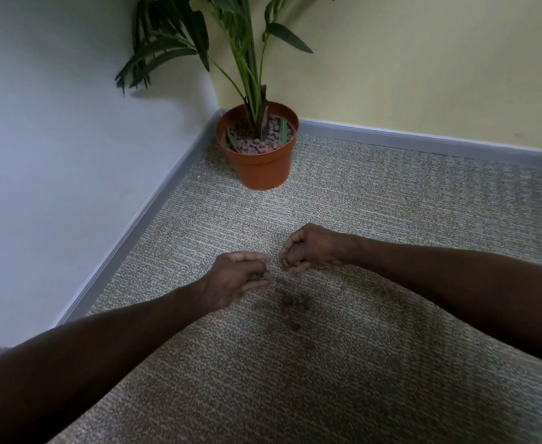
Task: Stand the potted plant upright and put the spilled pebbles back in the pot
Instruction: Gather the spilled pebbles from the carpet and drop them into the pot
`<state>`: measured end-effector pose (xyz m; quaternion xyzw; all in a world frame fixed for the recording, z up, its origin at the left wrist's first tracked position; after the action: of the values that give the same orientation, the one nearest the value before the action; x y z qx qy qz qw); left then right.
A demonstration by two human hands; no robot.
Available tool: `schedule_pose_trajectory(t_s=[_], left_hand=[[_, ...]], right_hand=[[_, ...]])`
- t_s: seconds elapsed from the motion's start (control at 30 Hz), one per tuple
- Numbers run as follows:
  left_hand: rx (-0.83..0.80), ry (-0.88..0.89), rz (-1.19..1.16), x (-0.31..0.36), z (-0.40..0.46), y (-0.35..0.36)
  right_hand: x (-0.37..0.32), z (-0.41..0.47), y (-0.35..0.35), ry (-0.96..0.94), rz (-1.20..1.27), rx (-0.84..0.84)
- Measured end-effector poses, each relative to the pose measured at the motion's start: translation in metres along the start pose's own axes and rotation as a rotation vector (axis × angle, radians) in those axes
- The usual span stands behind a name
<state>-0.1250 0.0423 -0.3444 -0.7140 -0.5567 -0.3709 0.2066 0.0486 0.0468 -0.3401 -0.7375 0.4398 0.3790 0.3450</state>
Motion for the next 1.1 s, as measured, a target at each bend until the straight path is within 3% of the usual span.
schedule_pose_trajectory(t_s=[0.2, 0.43, 0.5, 0.6, 0.67, 0.77, 0.87, 0.97, 1.03, 1.1], left_hand=[[0.002, 0.027, -0.088, 0.038, 0.013, 0.000], [-0.063, 0.178, -0.266, 0.167, 0.039, 0.005], [0.005, 0.258, -0.262, 0.204, 0.046, 0.009], [0.198, 0.297, -0.256, 0.236, 0.058, 0.003], [0.144, 0.263, -0.212, 0.242, 0.065, 0.010], [-0.003, 0.275, -0.157, 0.241, 0.066, 0.027], [0.159, 0.420, -0.141, 0.241, 0.060, 0.018], [0.414, 0.514, 0.083, 0.221, 0.055, -0.010], [0.454, 0.451, 0.244, 0.182, 0.057, -0.026], [0.408, 0.345, 0.459, 0.133, 0.059, -0.037]], right_hand=[[-0.029, 0.006, -0.020, 0.012, 0.100, 0.044], [-0.141, 0.043, -0.082, -0.178, 0.189, 0.217], [-0.176, 0.056, -0.099, -0.292, 0.040, 0.339], [-0.223, 0.067, -0.112, -0.389, -0.487, 0.545], [-0.234, 0.075, -0.102, -0.385, -0.769, 0.501], [-0.227, 0.081, -0.089, -0.413, -0.879, 0.432], [-0.217, 0.075, -0.098, -0.470, -0.780, 0.478], [-0.207, 0.057, -0.118, -0.550, -0.625, 0.661], [-0.189, 0.041, -0.119, -0.602, -0.580, 0.726], [-0.154, 0.033, -0.108, -0.564, -0.590, 0.658]])
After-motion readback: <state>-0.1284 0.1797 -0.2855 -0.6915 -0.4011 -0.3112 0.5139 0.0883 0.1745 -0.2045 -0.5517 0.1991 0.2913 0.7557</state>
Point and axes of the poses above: each hand's wrist, its own z-axis towards the middle knuckle, its own y-axis out of the palm, x = y × z, the point moved 7 cm from there along z, towards the middle knuckle, and after that the axes turned 4 degrees about -y, right-handed, at the moved point
